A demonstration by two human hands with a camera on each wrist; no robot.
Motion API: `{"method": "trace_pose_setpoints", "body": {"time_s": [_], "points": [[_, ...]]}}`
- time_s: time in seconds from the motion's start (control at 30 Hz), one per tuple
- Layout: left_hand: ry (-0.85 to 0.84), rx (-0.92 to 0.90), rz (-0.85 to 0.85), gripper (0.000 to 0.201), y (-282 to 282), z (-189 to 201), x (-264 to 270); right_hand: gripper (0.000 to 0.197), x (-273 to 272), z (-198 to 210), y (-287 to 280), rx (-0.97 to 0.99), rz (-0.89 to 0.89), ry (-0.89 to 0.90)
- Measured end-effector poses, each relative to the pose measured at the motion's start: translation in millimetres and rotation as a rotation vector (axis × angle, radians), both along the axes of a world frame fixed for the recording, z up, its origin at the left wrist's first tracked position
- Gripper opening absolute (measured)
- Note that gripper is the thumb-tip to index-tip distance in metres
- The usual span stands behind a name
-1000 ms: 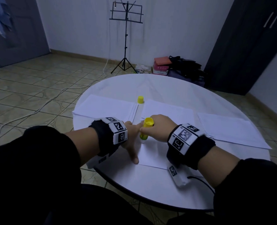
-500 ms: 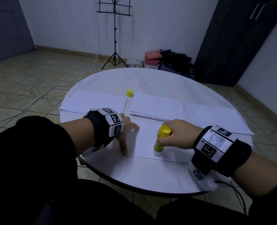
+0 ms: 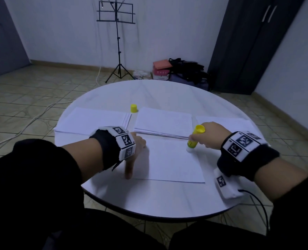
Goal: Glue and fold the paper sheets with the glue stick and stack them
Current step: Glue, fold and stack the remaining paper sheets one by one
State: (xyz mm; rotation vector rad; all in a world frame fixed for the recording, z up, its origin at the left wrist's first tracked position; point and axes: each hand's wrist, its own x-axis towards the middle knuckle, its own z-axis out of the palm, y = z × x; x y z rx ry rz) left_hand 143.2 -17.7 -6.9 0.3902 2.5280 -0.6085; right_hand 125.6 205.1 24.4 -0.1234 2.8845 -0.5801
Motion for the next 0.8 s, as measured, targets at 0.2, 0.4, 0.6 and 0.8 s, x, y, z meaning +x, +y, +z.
{"method": "trace_pose_setpoints", "body": {"time_s": [0.2, 0.4, 0.6, 0.8], "points": [[-0.013, -0.017, -0.015, 0.125, 1.4, -0.6, -2.5, 0.032, -7.0, -2.5, -5.5, 0.074, 0.0, -0.034], [-0.008, -0.019, -0.017, 0.125, 1.3, -2.5, -3.8, 0.025, 28.3, 7.4, 3.2, 0.053, 0.105, -0.158], [-0.006, -0.017, -0.017, 0.127, 1.9, -1.8, -1.7, 0.02, 41.1, 11.4, 21.7, -0.064, 0.116, -0.202], [0.008, 0.046, -0.019, 0.113, -0.7, 1.4, 4.1, 0.036, 14.4, -13.7, 37.1, -0.277, -0.095, -0.008]]}}
